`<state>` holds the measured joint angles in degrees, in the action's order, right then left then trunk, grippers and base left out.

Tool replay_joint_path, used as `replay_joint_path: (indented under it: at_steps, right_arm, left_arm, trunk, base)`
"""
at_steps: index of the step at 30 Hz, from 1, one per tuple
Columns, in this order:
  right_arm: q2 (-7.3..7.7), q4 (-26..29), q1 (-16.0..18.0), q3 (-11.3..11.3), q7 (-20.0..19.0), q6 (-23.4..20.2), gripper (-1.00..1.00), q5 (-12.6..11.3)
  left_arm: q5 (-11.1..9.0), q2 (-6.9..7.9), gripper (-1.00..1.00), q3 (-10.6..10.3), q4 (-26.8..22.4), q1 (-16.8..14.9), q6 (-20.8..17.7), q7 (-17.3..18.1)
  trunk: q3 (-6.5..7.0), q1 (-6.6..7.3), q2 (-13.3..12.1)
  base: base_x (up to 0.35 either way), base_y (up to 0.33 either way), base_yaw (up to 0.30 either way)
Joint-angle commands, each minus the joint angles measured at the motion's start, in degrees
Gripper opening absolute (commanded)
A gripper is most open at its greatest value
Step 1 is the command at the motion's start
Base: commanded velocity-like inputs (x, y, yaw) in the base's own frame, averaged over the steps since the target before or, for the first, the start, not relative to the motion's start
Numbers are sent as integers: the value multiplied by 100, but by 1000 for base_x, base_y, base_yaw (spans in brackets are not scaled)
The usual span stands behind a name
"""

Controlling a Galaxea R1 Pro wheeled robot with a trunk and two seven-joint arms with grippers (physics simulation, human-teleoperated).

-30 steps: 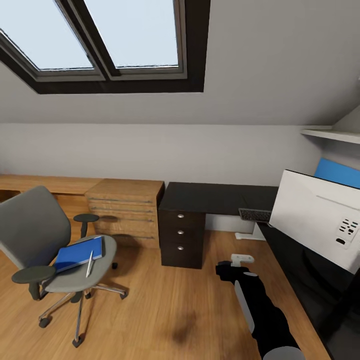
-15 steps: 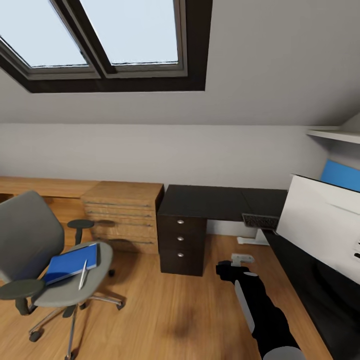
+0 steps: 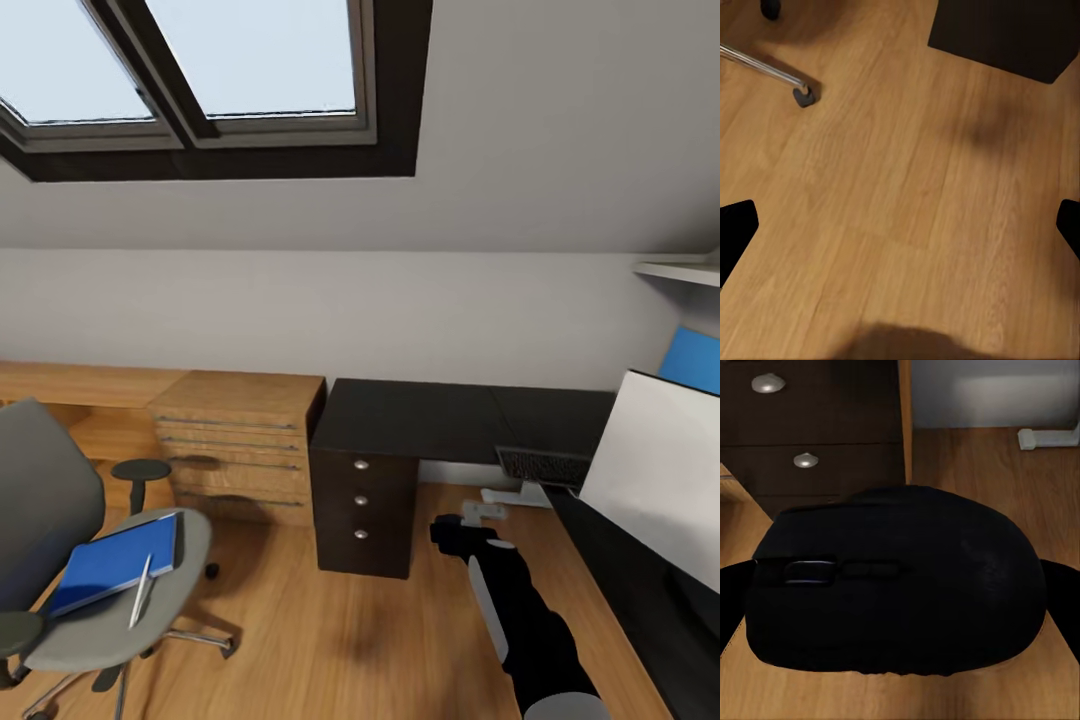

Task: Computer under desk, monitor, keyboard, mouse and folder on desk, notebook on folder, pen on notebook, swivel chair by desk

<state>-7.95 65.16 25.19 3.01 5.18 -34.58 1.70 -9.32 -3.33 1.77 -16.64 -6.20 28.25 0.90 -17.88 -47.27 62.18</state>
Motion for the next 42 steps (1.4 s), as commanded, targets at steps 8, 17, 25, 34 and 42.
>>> replay_joint_path:
  at_steps: [8,17,25,34,42]
  right_arm:
    - [-6,463,-10,11,20,-30,-100,22]
    - [-5,627,-22,7,13,9,-100,21]
    - [-5,595,-23,7,2,21,-100,15]
    - [-5,569,-23,7,0,22,-100,15]
    - [-5,568,-23,7,6,22,-100,15]
  left_arm:
    - [-8,-14,100,8,3,-4,14,7]
    - [-6,-27,100,8,3,-4,14,7]
    - [0,-27,100,8,11,-4,19,15]
    - [1,-27,100,7,12,-5,14,25]
    - [1,-27,100,3,13,-4,14,19]
  trunk:
    - [-7,-4,4]
    - [-12,-4,4]
    - [-39,-4,4]
    - [-71,-4,4]
    - [-101,-4,4]
  base:
    - [336,0,0]
    - [336,-16,49]
    - [233,-101,222]
    - [138,-9,236]
    - [315,-6,236]
